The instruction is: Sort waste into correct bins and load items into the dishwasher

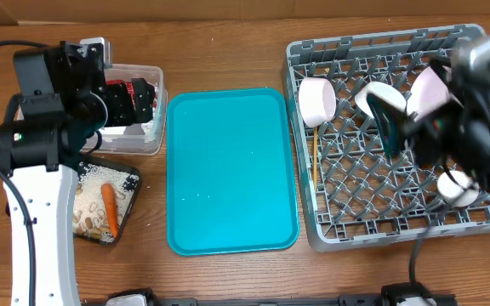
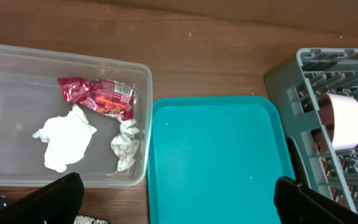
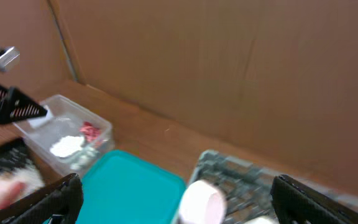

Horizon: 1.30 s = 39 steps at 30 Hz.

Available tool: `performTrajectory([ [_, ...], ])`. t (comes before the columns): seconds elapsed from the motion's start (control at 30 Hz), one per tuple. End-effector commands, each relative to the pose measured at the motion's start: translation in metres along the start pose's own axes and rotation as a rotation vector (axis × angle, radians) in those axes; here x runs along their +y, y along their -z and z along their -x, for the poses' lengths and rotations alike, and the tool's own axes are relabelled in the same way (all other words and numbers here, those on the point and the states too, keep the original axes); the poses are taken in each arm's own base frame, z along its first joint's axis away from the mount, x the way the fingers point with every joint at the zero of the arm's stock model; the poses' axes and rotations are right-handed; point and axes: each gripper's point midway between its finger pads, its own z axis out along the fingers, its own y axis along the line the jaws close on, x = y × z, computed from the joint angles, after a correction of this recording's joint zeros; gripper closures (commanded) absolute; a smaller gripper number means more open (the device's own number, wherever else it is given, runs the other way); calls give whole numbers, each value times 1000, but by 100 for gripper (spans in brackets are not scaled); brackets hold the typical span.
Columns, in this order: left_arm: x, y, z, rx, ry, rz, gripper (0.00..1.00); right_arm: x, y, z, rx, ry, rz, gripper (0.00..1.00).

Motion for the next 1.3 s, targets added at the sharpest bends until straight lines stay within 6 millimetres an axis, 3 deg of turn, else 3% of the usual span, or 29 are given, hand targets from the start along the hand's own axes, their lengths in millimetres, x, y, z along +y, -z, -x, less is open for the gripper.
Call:
performTrajectory([
  [0.0,-2,-9,-2,22,-24,-14,0,8,16,-17,5,134,-10,0],
  [0.2,2,-22,-6,58,-13,-13,0,16,22,-86,80,108,-29,0],
  [0.6,9,-42,-14,110,2,-11,0,21,-11,-217,-105,-17,-73,0],
  [0.77,10,-47,-16,124,6,-10,0,22,-26,-257,-189,-89,-70,0],
  [0.97,10,-47,-16,126,7,-10,0,31,-41,-287,-261,-56,-22,0],
  [1.27,10,-47,-16,126,7,-10,0,34,-44,-293,-261,-54,-2,0],
])
